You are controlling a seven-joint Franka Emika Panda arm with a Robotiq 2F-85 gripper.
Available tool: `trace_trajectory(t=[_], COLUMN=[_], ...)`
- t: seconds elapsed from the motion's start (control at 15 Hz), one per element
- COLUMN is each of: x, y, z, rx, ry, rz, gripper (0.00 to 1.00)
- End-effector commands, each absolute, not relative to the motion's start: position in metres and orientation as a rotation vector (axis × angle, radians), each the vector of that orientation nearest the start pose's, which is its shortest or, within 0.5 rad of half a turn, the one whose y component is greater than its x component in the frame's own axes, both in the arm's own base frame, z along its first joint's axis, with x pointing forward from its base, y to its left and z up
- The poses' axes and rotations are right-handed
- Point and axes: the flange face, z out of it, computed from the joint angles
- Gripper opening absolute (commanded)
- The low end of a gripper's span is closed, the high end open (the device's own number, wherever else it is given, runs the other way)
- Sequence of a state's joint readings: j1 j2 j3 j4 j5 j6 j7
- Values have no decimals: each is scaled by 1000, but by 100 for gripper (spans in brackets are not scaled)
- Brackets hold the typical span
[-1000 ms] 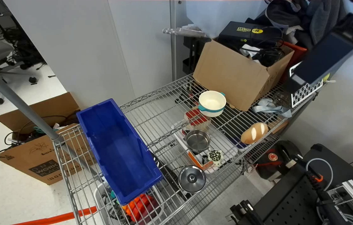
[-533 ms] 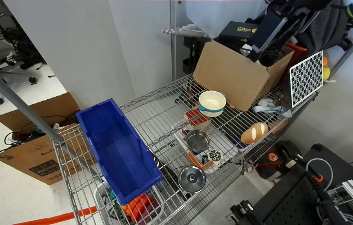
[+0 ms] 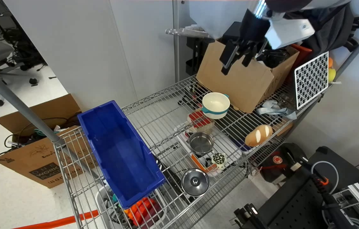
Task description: Move the bowl to the left on the rack
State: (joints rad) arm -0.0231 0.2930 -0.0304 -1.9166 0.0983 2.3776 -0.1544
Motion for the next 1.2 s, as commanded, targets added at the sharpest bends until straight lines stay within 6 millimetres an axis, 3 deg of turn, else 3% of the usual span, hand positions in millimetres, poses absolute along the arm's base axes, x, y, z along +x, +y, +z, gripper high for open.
trace_trajectory(t=[0.0,0.33,0.8,1.13], x=[677,718,766,772], y=[-38,-42,-51,-48], z=[302,232,198,172], rx=[-3075,-3078,-2967,-2881], ry=[-95,-38,279,540], rz=[-226,-174,-159,-5], gripper=[100,100,100,100])
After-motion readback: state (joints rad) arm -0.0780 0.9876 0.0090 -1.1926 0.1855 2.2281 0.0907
